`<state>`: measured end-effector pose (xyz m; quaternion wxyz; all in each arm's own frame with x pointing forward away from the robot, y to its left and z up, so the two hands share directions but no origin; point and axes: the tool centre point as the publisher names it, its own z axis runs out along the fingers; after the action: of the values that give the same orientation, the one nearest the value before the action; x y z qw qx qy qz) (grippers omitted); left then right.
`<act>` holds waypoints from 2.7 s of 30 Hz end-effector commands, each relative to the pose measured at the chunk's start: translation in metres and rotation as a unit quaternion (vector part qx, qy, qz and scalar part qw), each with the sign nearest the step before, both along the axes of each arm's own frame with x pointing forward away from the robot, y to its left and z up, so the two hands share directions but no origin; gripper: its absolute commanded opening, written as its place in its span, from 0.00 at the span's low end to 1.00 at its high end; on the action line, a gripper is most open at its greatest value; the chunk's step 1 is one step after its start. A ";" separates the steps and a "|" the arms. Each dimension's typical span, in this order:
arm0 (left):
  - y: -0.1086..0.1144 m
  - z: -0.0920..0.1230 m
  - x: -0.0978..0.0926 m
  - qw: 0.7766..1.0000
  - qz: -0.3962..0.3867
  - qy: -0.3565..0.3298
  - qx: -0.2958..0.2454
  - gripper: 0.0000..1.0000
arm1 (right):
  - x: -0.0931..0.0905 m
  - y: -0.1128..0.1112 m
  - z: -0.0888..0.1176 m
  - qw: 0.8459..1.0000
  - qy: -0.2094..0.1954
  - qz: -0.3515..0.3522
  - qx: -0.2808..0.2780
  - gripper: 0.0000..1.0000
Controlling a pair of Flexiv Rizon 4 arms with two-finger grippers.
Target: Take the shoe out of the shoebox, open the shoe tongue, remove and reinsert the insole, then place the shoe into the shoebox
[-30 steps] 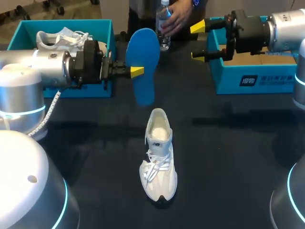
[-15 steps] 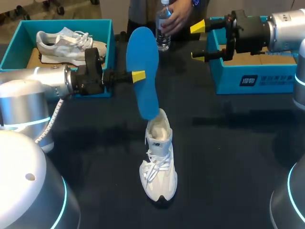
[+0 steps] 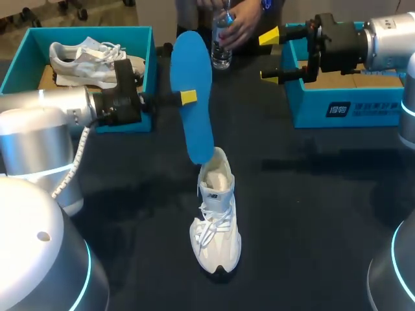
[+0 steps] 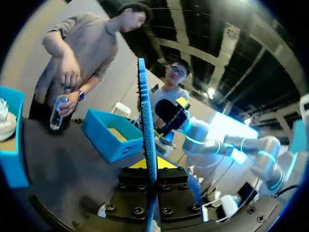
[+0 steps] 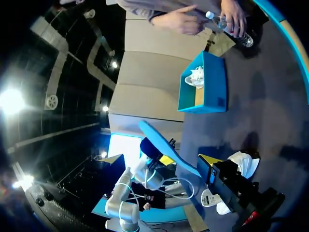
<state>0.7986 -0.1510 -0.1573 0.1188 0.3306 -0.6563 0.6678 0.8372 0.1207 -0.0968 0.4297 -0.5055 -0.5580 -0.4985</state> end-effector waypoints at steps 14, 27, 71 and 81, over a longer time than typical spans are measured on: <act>-0.010 -0.008 0.015 0.977 -0.129 0.170 -0.007 0.00 | 0.000 0.001 0.000 1.000 0.001 0.000 -0.002 1.00; -0.013 -0.011 0.006 0.947 -0.108 0.304 -0.012 0.00 | 0.000 0.001 0.000 1.000 0.001 0.000 -0.002 1.00; -0.033 -0.026 0.003 0.903 -0.089 0.412 -0.088 0.00 | -0.011 0.030 0.076 0.926 0.035 -0.028 -0.374 1.00; -0.033 -0.026 0.003 0.903 -0.089 0.412 -0.088 0.00 | -0.019 0.062 0.103 0.832 0.041 -0.067 -0.549 1.00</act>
<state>0.8019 -0.1835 -0.1828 0.4660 0.5044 -0.5134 0.5146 0.8175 0.1705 0.0012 0.2526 -0.6504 -0.6520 -0.2969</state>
